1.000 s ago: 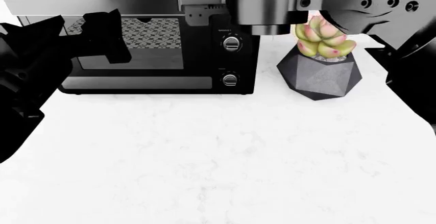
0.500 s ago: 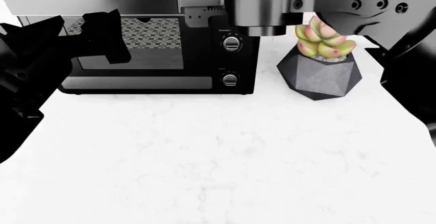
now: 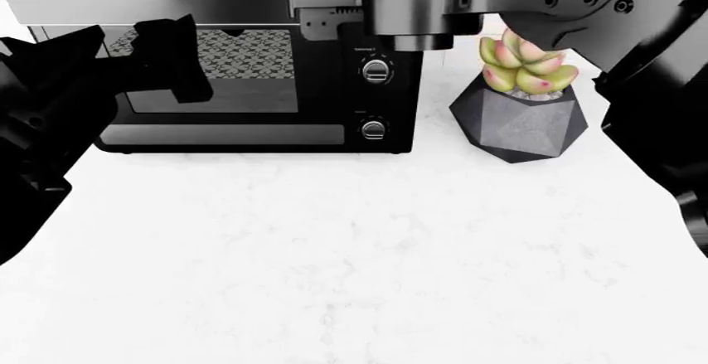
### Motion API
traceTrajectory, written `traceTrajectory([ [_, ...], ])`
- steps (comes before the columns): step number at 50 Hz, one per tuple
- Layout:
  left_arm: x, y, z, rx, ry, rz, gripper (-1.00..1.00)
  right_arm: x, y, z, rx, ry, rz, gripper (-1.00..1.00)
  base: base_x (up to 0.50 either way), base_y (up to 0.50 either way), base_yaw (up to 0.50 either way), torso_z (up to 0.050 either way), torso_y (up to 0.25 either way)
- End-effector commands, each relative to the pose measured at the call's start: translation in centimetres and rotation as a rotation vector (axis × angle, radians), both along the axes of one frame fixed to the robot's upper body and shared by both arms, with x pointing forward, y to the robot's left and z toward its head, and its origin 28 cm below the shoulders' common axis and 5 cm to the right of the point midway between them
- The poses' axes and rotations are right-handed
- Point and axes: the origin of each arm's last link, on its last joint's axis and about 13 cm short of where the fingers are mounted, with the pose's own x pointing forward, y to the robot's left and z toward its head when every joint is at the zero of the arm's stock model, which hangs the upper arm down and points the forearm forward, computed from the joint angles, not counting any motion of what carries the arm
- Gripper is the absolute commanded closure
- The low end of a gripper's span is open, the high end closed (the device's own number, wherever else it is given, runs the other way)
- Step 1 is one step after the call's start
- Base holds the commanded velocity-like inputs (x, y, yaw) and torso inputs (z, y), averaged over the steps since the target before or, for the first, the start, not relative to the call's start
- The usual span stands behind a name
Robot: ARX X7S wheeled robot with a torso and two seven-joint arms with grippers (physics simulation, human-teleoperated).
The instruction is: Turn on the toaster oven by setting the timer.
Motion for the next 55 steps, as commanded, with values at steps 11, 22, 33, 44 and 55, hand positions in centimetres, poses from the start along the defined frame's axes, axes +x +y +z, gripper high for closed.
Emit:
traceTrajectory([
  [11, -0.2, 0.1, 0.0, -0.001, 0.001, 0.001, -1.00, 0.7, 0.3, -0.3, -0.010, 0.008, 0.005, -1.00, 0.00, 0.00, 0.00, 0.000, 0.000],
  [22, -0.1, 0.0, -0.1, 0.000, 0.003, 0.001, -1.00, 1.4, 0.3, -0.3, -0.007, 0.009, -0.008, -1.00, 0.00, 0.00, 0.00, 0.000, 0.000],
  [33, 0.0, 0.0, -0.1, 0.000, 0.005, 0.000, -1.00, 1.8, 0.5, -0.5, -0.016, 0.014, -0.001, -1.00, 0.00, 0.00, 0.00, 0.000, 0.000],
  [44, 0.0, 0.0, -0.1, 0.000, 0.004, 0.000, -1.00, 1.9, 0.5, -0.6, -0.019, 0.018, -0.001, -1.00, 0.00, 0.00, 0.00, 0.000, 0.000],
  [55, 0.0, 0.0, -0.2, -0.001, 0.007, 0.000, -1.00, 2.2, 0.5, -0.7, -0.019, 0.017, -0.008, -1.00, 0.00, 0.00, 0.00, 0.000, 0.000],
])
